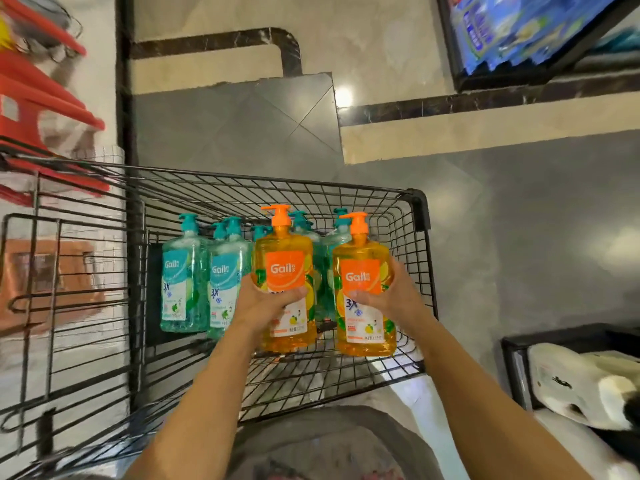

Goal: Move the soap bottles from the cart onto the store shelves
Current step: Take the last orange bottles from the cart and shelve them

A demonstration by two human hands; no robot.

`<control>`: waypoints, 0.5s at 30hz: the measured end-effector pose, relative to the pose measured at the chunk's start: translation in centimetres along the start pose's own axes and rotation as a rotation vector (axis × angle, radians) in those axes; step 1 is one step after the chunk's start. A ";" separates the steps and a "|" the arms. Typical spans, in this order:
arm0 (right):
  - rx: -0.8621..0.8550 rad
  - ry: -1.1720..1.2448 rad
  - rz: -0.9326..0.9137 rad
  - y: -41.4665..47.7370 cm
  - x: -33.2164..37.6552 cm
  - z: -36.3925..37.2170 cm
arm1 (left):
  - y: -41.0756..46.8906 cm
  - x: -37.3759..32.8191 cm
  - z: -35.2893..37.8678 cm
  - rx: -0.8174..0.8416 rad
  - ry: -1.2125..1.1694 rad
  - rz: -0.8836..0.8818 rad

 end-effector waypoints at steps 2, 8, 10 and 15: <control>-0.052 -0.025 -0.012 -1.4 1.7 -0.8 | -1.3 -0.5 -0.9 0.030 -0.004 0.058; -0.266 -0.013 -0.158 -7.2 8.8 -3.2 | -6.1 -2.5 -3.2 0.121 0.021 0.281; -0.343 0.006 -0.203 -9.8 11.4 -3.7 | -8.7 -3.6 -3.9 0.160 0.034 0.375; -0.545 -0.025 -0.341 -17.9 18.1 -4.2 | -15.2 -6.1 -6.0 0.286 0.036 0.596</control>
Point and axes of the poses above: each hand's wrist, its own y-axis towards the middle knuckle, its own z-axis out of the palm, x = y × z, the point moved 7 cm from there along y, towards the middle knuckle, and after that the axes turned 15 degrees about -z, right-handed, at the moved point
